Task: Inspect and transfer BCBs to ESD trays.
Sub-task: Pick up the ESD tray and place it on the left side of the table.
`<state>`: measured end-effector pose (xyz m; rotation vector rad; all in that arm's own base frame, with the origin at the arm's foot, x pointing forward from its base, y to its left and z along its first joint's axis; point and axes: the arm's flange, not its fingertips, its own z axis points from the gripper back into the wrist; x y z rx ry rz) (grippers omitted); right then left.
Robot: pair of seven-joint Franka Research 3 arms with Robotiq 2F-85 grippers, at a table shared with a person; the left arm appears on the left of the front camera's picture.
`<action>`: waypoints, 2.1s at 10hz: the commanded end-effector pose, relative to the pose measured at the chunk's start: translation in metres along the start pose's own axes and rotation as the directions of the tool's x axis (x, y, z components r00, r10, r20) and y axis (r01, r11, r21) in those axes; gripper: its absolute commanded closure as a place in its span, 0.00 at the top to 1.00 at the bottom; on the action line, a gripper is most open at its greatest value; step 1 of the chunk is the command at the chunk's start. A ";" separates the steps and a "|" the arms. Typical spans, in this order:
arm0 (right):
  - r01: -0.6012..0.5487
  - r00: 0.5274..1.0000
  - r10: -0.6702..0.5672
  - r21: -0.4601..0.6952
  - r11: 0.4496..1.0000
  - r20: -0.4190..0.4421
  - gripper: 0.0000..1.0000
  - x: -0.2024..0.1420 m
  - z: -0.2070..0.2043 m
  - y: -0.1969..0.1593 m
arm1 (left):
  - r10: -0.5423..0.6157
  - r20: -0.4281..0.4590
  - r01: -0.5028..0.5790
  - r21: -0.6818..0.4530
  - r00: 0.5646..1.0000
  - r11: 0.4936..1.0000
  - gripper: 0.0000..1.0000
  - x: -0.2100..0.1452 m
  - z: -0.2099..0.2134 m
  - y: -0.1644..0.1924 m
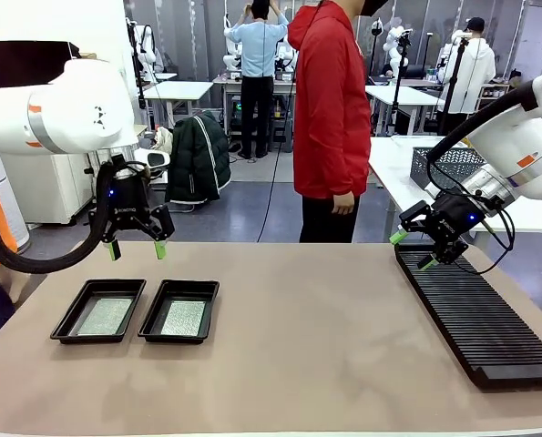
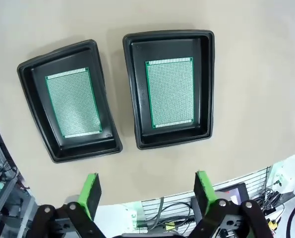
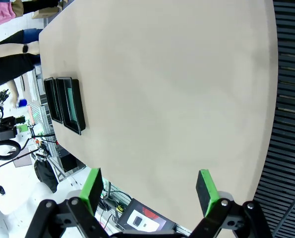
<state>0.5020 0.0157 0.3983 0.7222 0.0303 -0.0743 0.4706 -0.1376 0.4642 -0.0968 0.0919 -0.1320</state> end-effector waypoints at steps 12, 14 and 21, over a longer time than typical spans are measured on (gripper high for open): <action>0.008 1.000 -0.008 -0.009 1.000 -0.002 1.00 -0.003 0.001 0.001 | 0.014 0.005 -0.014 0.018 1.000 1.000 1.00 0.000 0.003 -0.003; 0.008 1.000 -0.008 -0.009 1.000 -0.002 1.00 -0.003 0.001 0.001 | 0.014 0.005 -0.014 0.018 1.000 1.000 1.00 0.000 0.003 -0.003; 0.008 1.000 -0.008 -0.009 1.000 -0.002 1.00 -0.003 0.001 0.001 | 0.014 0.005 -0.014 0.018 1.000 1.000 1.00 0.000 0.003 -0.003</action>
